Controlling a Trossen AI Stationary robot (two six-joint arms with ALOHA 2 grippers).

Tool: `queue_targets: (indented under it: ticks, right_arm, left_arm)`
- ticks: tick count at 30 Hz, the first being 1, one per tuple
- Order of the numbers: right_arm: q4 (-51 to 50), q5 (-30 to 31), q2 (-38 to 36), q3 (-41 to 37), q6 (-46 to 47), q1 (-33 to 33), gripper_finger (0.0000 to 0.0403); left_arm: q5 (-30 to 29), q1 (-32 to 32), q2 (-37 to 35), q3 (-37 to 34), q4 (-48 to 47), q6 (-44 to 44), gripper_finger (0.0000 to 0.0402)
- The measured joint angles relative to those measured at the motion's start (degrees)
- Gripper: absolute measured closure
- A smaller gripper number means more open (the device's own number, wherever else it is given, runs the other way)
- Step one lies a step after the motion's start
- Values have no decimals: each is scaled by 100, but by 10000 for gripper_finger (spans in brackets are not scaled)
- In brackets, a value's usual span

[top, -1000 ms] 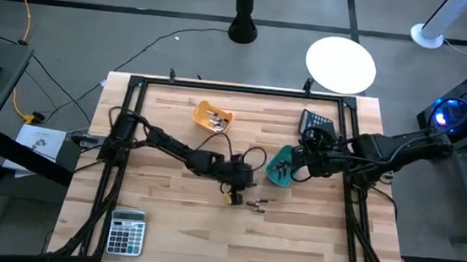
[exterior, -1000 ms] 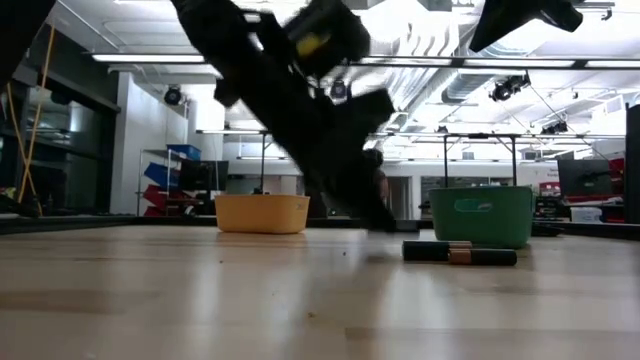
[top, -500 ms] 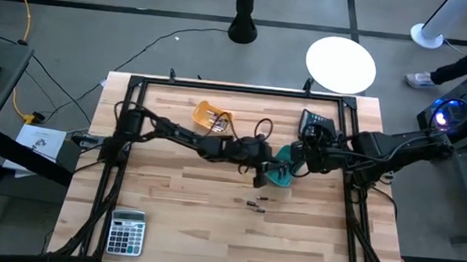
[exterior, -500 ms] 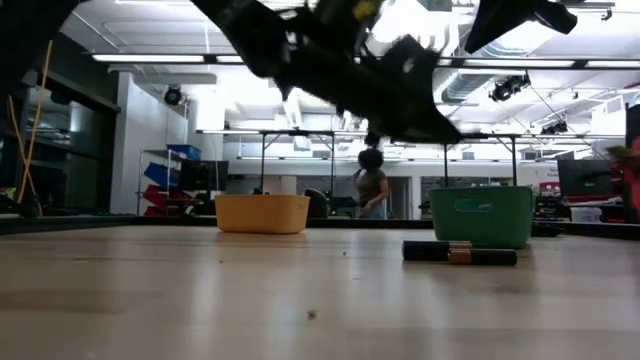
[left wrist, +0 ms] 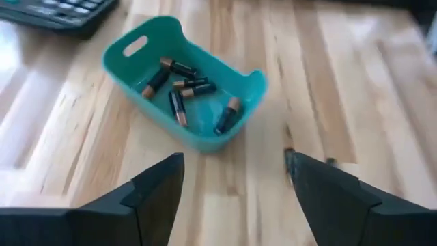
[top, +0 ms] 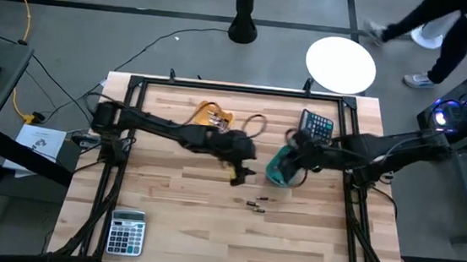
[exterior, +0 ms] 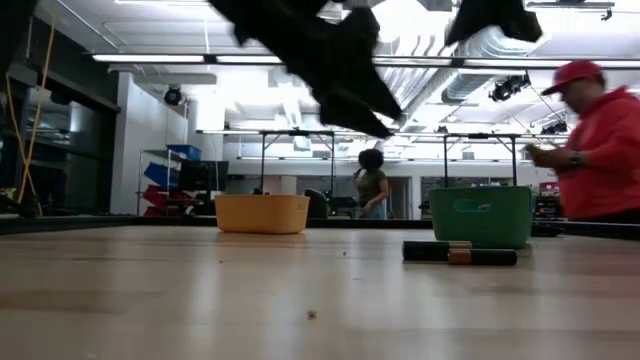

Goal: Sort batteries
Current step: Put the black battery into the blue bin

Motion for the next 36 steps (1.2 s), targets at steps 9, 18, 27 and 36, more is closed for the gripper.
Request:
queue_targets:
  ticks: [9,18,27,36]
  right_arm:
    - [912,-1404,1673,-302,-2308,411,402]
    - [960,-2263,3394,-29,-4295,382,381]
    - [753,-2290,3961,144,-5189,352,283]
    - [824,-2220,4200,161,-5147,181,281]
  left_arm:
    - [-1218,-145,-1860,-3119,2355,-1707,156]
    - [-1617,-279,-2568,-3974,2305,-2612,156]
    - [-1709,-445,-2591,-3988,2239,-2669,156]
    - [-1797,-457,-2591,-3988,2128,-2667,156]
